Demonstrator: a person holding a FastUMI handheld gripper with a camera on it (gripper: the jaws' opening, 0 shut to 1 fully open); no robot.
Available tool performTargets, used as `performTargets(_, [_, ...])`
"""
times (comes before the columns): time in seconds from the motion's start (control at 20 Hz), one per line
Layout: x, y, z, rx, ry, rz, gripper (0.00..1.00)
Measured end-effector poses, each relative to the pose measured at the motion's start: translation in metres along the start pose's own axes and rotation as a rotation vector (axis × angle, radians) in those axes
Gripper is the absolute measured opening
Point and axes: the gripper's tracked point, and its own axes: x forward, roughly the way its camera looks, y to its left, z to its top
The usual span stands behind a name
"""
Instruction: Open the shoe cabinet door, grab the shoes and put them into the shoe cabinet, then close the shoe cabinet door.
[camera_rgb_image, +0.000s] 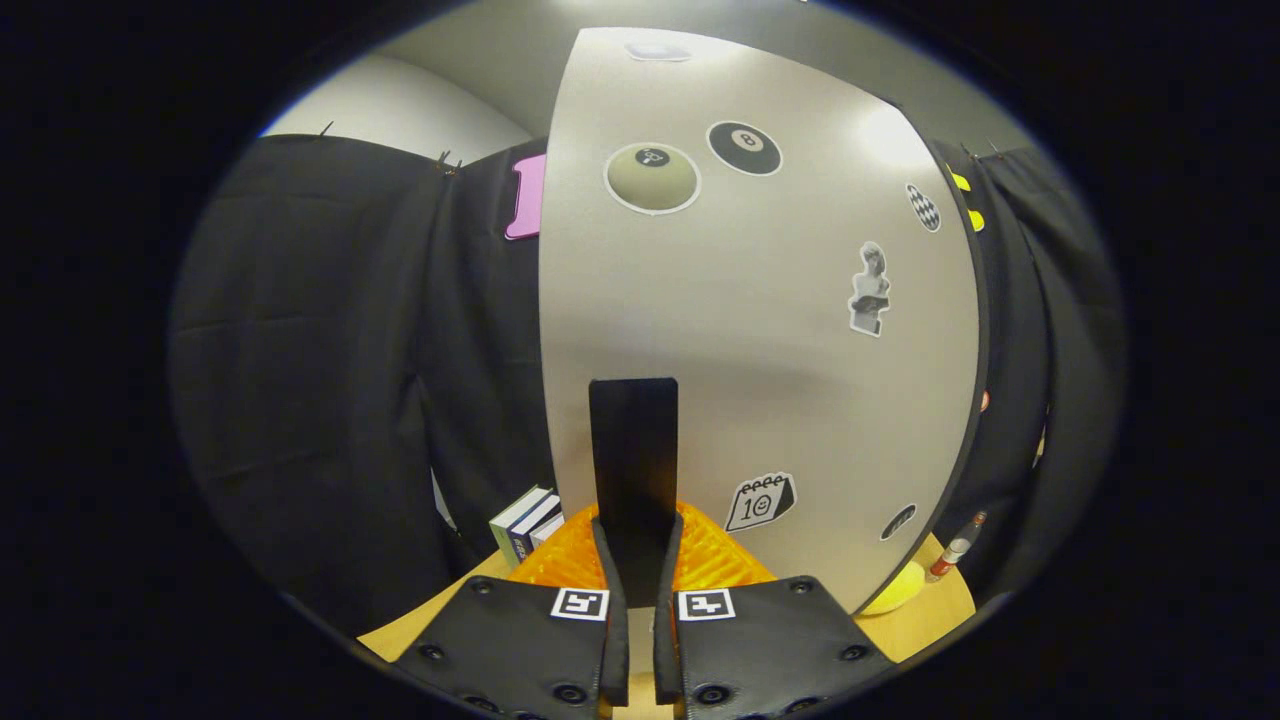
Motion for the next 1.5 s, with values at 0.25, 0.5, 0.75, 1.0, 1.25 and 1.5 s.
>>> performTargets(0.25, [-0.018, -0.009, -0.002, -0.001, -0.016, 0.0, 0.11])
performTargets(0.5, [-0.026, -0.016, -0.003, -0.002, -0.026, 0.001, 0.11])
performTargets(0.75, [-0.035, -0.025, -0.004, 0.001, -0.037, -0.015, 0.11])
performTargets(1.0, [-0.043, -0.032, -0.006, 0.029, -0.01, -0.046, 0.11])
performTargets(1.25, [-0.053, -0.043, -0.008, 0.018, 0.002, -0.089, 0.11])
performTargets(1.5, [-0.06, -0.053, -0.009, 0.038, 0.013, -0.124, 0.1])
